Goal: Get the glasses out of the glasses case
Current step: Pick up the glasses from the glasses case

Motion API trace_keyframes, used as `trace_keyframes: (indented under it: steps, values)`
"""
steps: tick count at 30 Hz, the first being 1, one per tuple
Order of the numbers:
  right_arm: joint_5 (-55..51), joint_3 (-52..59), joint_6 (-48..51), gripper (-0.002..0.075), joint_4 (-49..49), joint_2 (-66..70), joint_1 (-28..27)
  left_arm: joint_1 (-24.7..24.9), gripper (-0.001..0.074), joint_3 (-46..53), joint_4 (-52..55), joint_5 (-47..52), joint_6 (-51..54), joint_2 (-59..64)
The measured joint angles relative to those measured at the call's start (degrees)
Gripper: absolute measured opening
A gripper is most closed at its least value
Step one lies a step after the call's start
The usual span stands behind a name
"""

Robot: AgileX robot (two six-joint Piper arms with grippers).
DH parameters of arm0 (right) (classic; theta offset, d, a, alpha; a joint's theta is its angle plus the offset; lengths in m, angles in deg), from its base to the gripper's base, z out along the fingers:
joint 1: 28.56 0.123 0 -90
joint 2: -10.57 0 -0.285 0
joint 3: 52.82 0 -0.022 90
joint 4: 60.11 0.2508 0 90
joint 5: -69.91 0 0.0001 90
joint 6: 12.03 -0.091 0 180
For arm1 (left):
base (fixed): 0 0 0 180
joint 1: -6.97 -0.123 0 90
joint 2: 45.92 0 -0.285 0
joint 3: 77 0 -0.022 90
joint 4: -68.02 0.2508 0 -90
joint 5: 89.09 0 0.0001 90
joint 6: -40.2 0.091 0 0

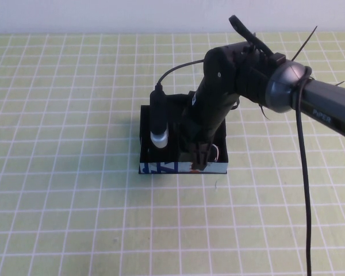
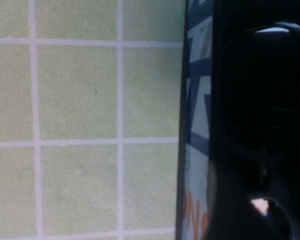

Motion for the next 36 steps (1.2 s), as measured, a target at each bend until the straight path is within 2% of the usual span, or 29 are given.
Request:
trace_keyframes:
  steps: [36]
  values:
    - [1.0,-1.9,0.0,0.0258,-2.2,1.8,-0.1,0.0,-0.0004,0.0,0.0,0.0,0.0,0.0]
